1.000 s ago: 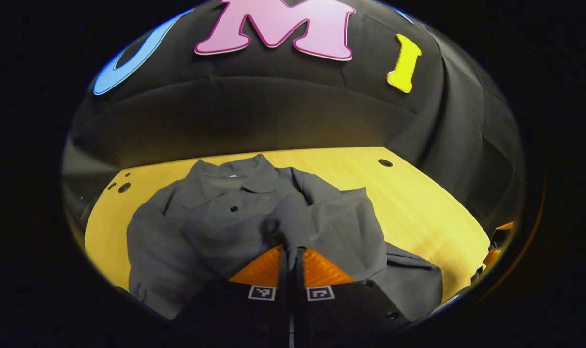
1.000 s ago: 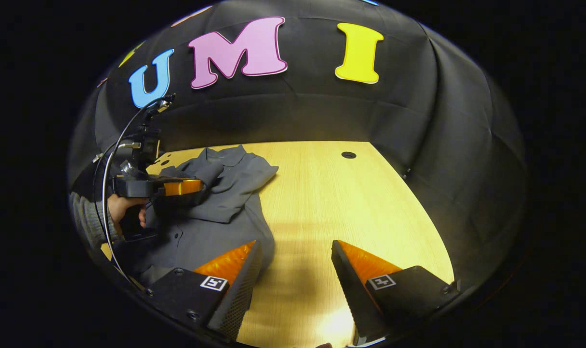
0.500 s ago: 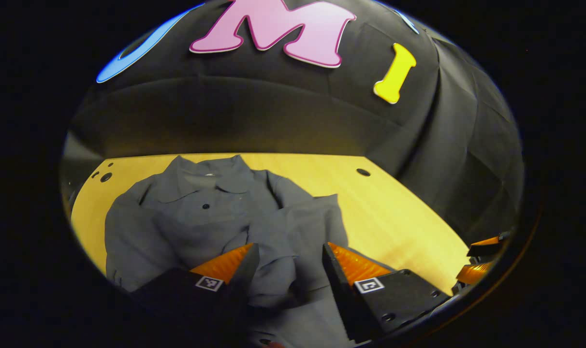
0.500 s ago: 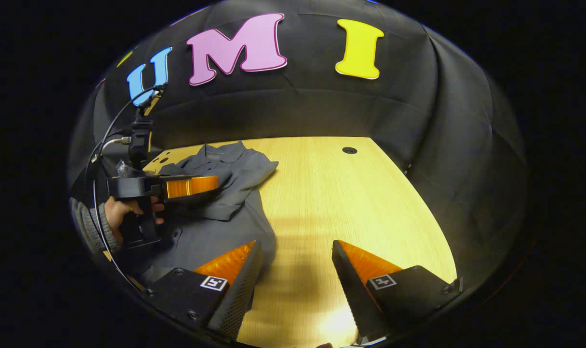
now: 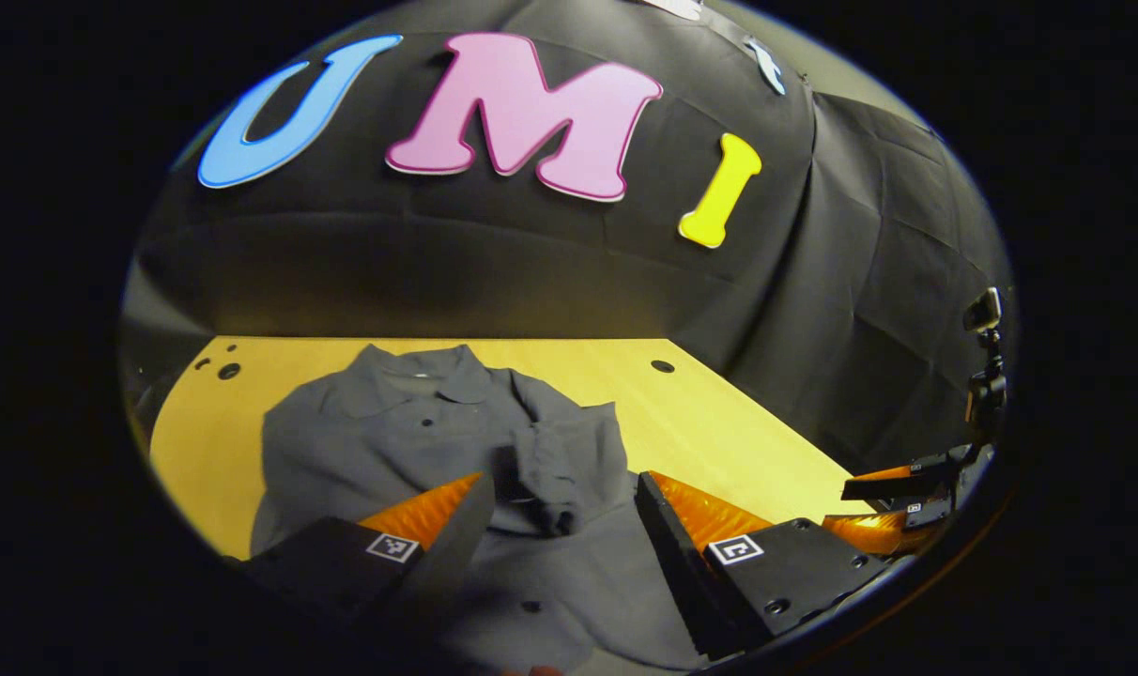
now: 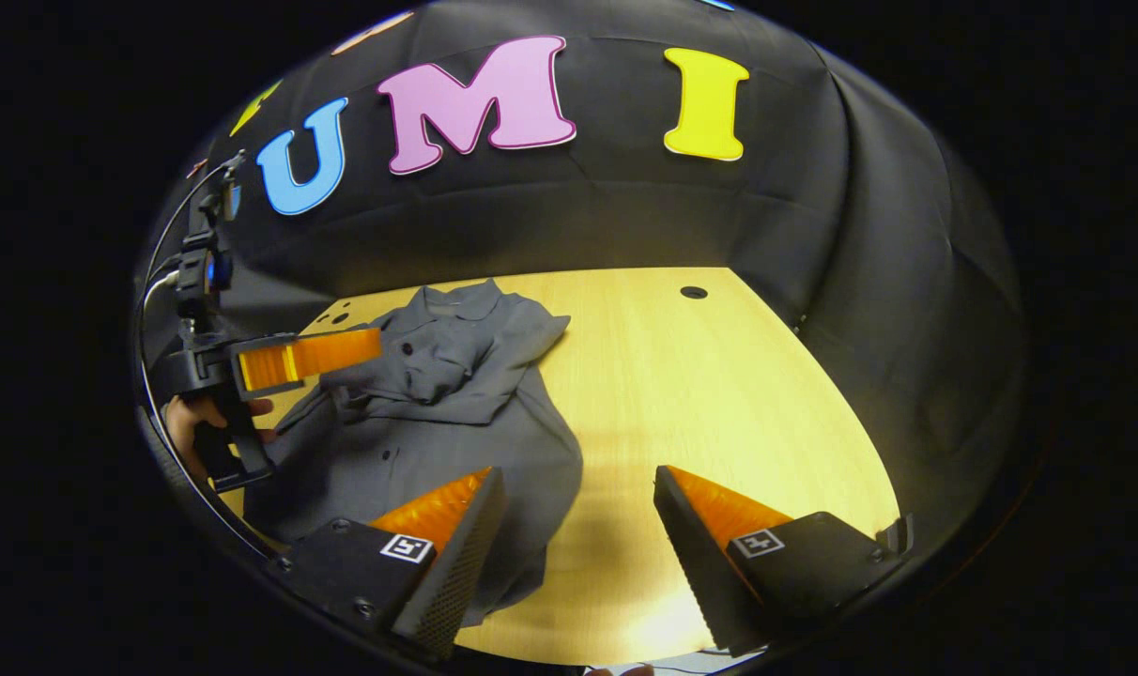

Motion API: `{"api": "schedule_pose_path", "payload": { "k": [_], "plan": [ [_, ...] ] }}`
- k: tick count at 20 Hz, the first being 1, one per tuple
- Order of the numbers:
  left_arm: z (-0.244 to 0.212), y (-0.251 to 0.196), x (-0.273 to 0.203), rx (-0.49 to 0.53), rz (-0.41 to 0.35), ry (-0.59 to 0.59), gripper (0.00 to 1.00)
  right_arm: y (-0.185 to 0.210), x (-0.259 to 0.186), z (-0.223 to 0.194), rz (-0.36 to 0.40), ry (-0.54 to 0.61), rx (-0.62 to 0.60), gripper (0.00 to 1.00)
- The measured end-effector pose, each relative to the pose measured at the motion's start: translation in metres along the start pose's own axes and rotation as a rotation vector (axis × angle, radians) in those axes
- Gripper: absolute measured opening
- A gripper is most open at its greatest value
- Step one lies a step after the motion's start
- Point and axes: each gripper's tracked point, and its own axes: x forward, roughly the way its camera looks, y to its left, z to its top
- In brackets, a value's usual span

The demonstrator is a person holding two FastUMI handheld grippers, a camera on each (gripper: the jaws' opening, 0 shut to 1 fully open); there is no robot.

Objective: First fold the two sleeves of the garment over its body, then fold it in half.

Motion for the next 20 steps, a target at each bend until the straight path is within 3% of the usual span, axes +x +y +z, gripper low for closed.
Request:
{"api": "schedule_pose_path", "payload": {
  "k": [6,12,20],
  "plan": [
    [-0.032,0.068,-0.092,-0.045,0.104,0.042,0.96,0.028,-0.019,-0.027,-0.004,0.036,-0.029,0.99],
    [-0.108,0.13,-0.162,-0.033,0.232,0.17,0.96,0.054,-0.018,-0.064,0.001,0.102,-0.029,0.99],
    [-0.192,0.154,-0.196,-0.07,0.283,0.326,0.96,0.059,-0.003,-0.108,-0.023,0.192,-0.031,0.99]
  ]
}}
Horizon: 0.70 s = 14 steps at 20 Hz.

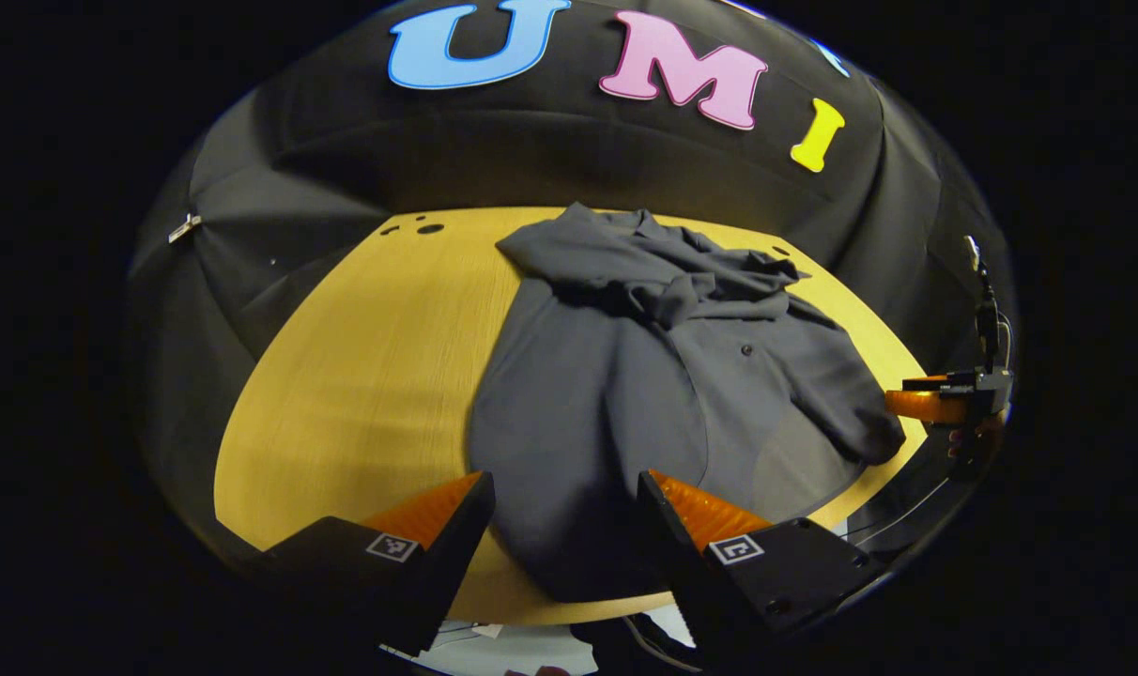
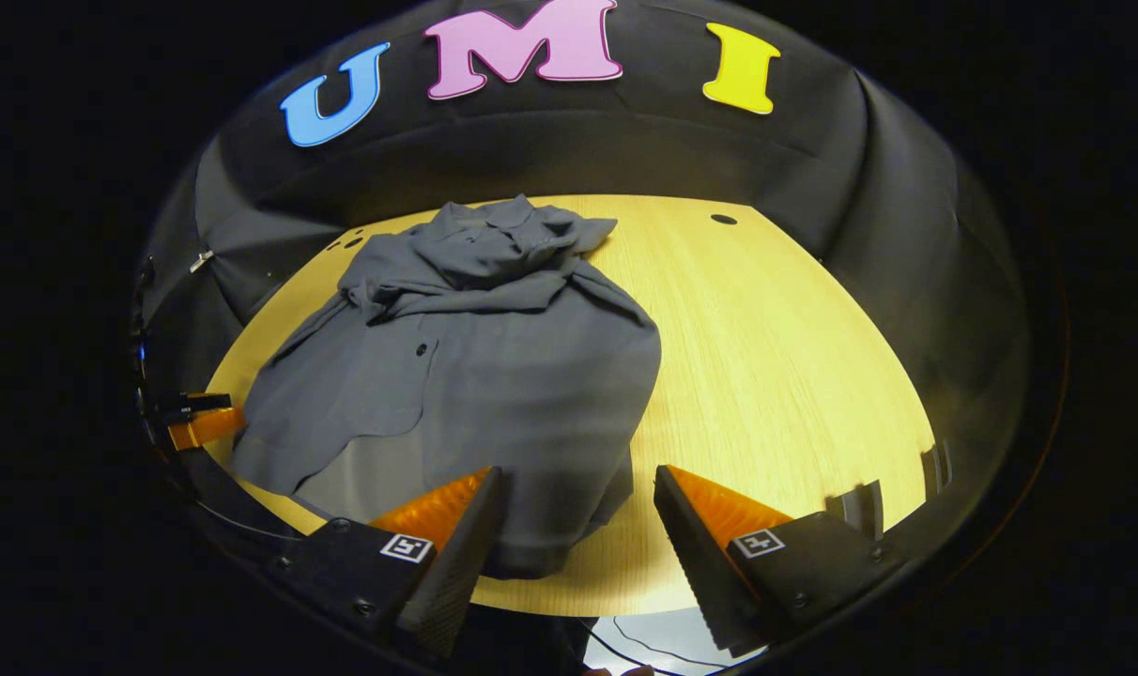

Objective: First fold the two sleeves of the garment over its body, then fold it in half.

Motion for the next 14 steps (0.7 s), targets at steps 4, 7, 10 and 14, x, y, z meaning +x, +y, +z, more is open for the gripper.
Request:
{"api": "schedule_pose_path", "payload": {
  "k": [4,7,10,14],
  "plan": [
    [-0.015,0.007,0.011,-0.016,0.028,0.058,0.96,0.003,0.015,-0.007,-0.004,0.02,-0.007,0.99],
    [-0.024,0.012,0.019,-0.029,0.056,0.103,0.96,0.003,0.027,-0.013,-0.009,0.044,-0.03,0.99],
    [-0.026,0.012,0.025,0.022,0.074,0.112,0.97,0.002,0.034,-0.021,-0.014,0.065,-0.052,0.99],
    [-0.022,0.01,0.028,0.027,0.065,0.101,0.98,0.003,0.035,-0.021,-0.005,0.055,-0.034,1.0]
  ]
}}
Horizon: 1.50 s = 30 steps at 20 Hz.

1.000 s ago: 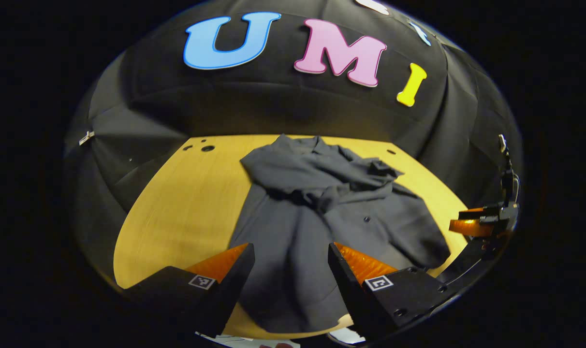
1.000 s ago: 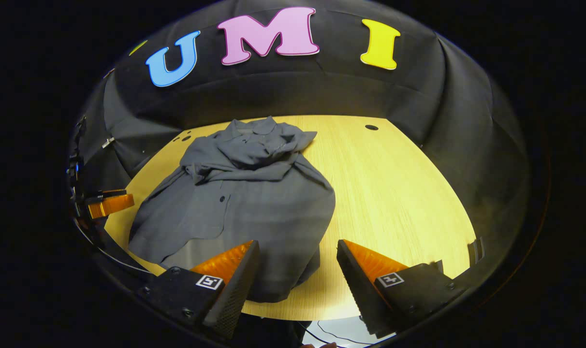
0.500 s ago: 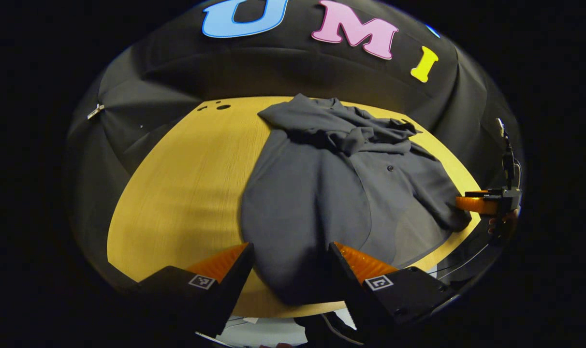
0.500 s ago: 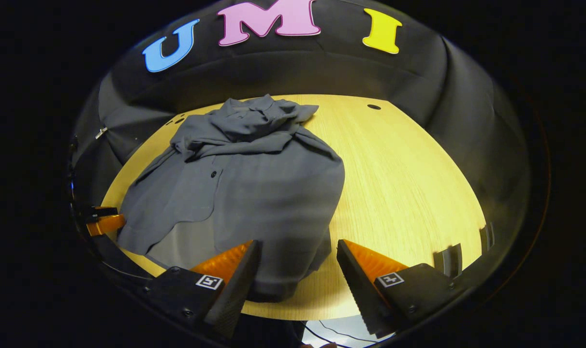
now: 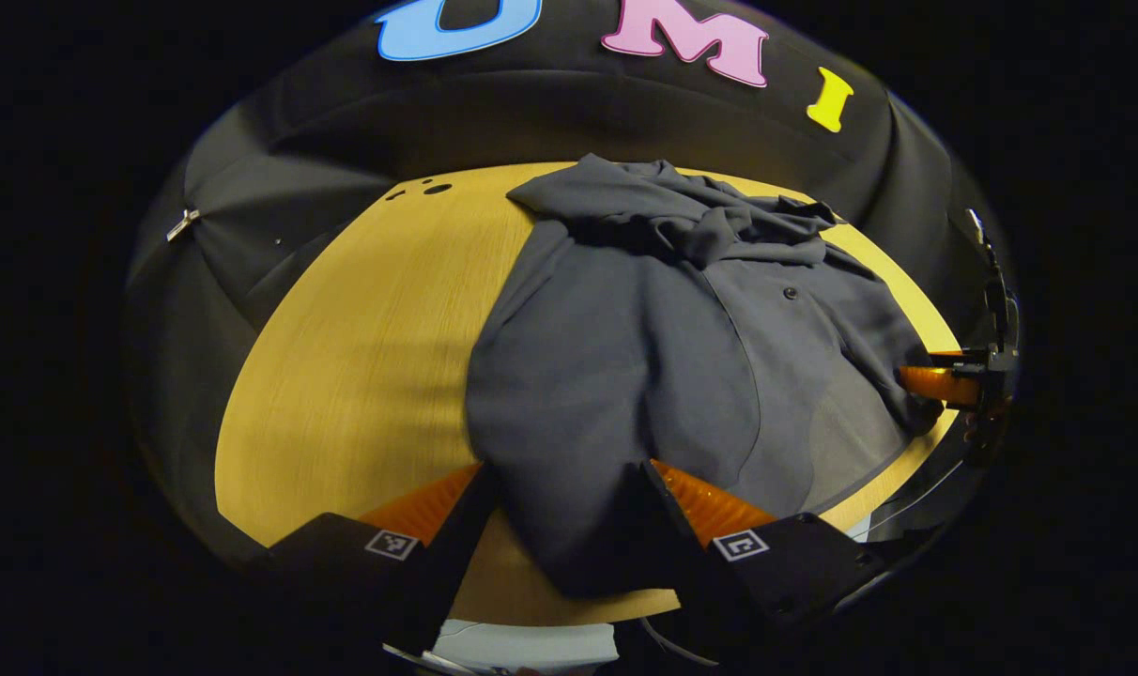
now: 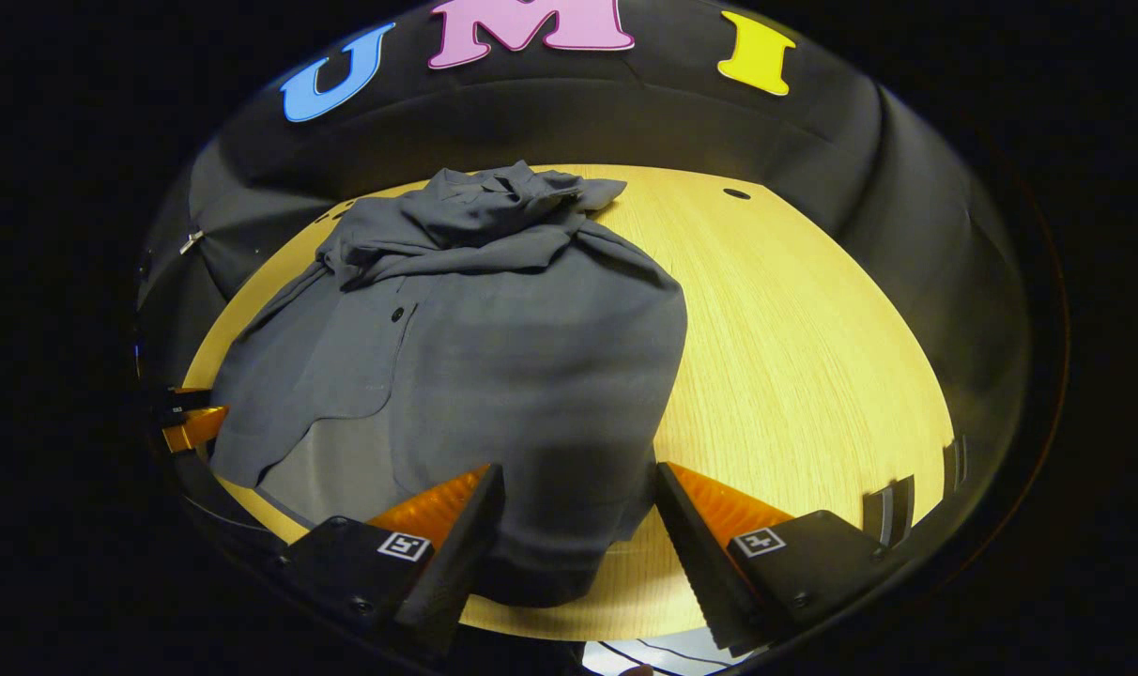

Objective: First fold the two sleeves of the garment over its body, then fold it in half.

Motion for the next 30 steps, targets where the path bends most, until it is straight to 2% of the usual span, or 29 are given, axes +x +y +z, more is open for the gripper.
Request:
{"api": "schedule_pose_path", "payload": {
  "k": [1,3,5,7,11,15,18,20,25,30],
  "plan": [
    [0.0,-0.006,0.001,0.02,-0.023,0.005,0.94,0.005,0.002,0.002,0.026,0.006,-0.018,0.99],
    [0.005,-0.024,0.004,0.027,-0.099,0.022,0.53,0.02,0.006,0.004,0.068,0.03,-0.037,0.54],
    [0.007,-0.026,0.005,-0.011,-0.123,0.037,0.12,0.022,0.009,0.007,0.063,0.047,-0.049,0.09],
    [0.002,-0.023,-0.001,-0.041,-0.138,0.067,0.06,0.025,0.001,0.002,0.088,0.055,-0.031,0.08],
    [-0.007,-0.019,-0.025,-0.007,-0.142,0.067,0.06,0.027,-0.03,-0.004,0.123,0.028,-0.01,0.08],
    [-0.035,-0.017,-0.058,-0.051,-0.158,0.111,0.06,0.025,-0.063,-0.033,0.141,0.057,-0.009,0.08],
    [-0.033,-0.018,-0.081,-0.092,-0.161,0.108,0.06,0.029,-0.085,-0.022,0.165,0.027,0.029,0.08],
    [-0.005,-0.023,-0.096,-0.13,-0.169,0.058,0.06,0.034,-0.098,0.003,0.178,-0.037,0.073,0.08],
    [0.09,-0.022,-0.107,-0.175,-0.179,-0.109,0.06,0.021,-0.11,0.106,0.166,-0.238,0.105,0.08],
    [0.172,-0.007,-0.094,-0.195,-0.164,-0.238,0.06,0.021,-0.098,0.184,0.177,-0.36,0.047,0.07]
  ]
}}
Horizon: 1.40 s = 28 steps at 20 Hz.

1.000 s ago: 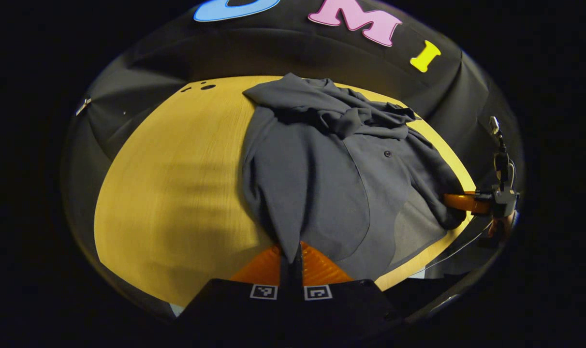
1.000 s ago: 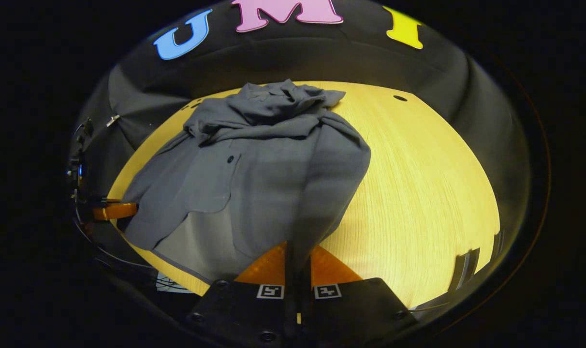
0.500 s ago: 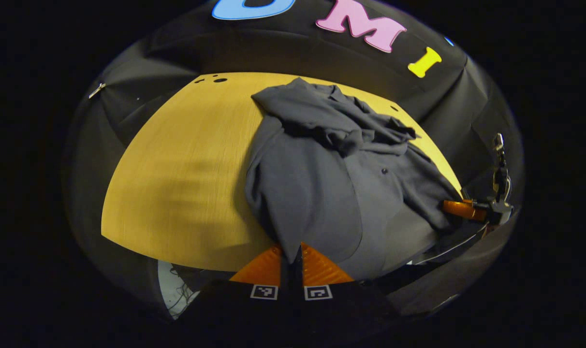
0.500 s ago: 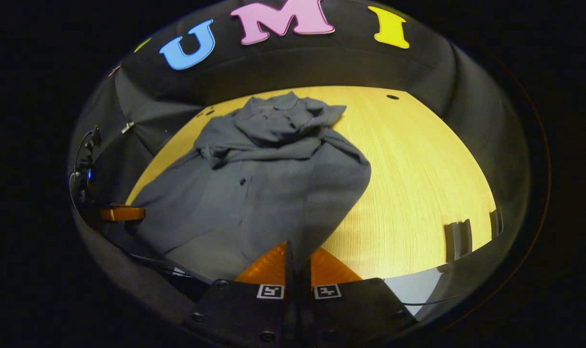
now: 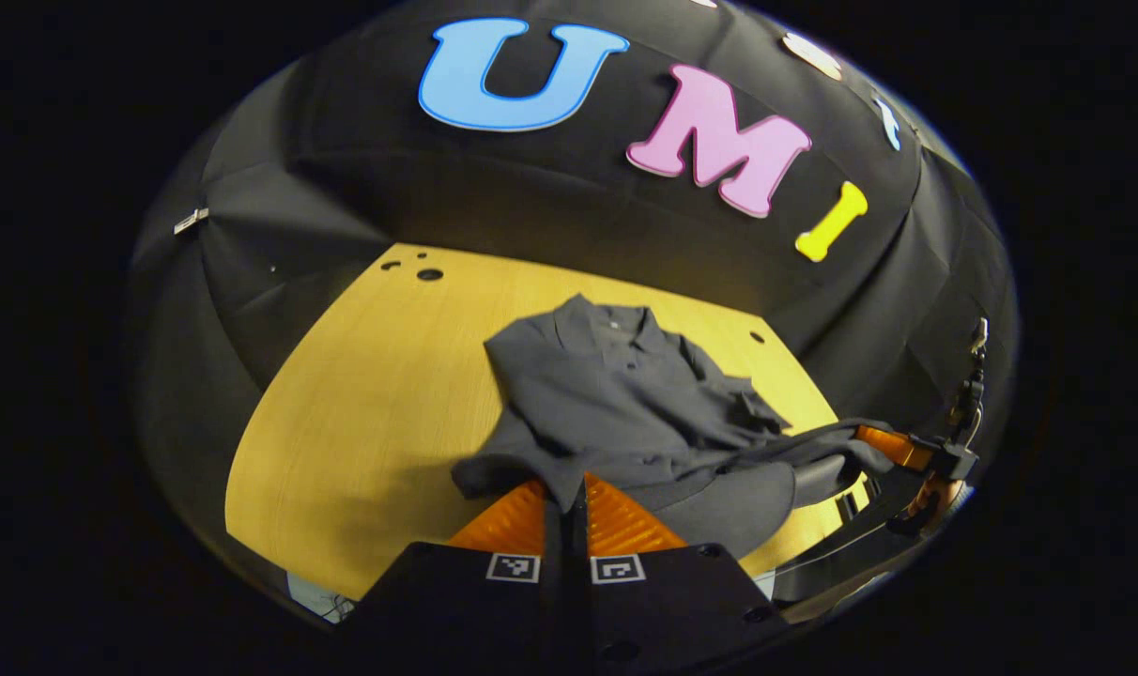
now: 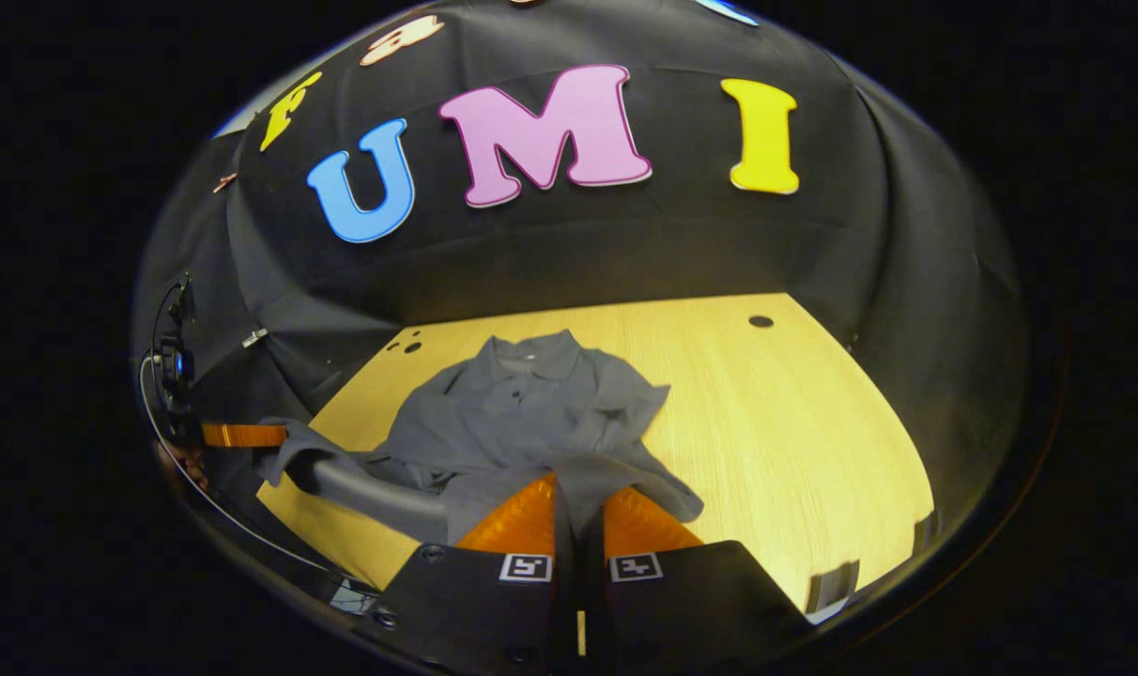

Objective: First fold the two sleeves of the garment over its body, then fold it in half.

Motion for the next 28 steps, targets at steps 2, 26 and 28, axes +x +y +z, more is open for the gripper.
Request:
{"api": "schedule_pose_path", "payload": {
  "k": [2,26,28],
  "plan": [
    [0.02,0.004,0.017,0.018,0.013,-0.028,0.05,0.002,0.02,0.019,0.007,-0.027,-0.016,0.07],
    [0.121,0.052,0.268,0.127,0.149,-0.11,0.05,-0.063,0.282,0.058,-0.028,0.003,-0.033,0.07],
    [0.115,0.056,0.286,0.135,0.162,-0.093,0.05,-0.068,0.297,0.053,-0.035,0.017,-0.033,0.07]
  ]
}}
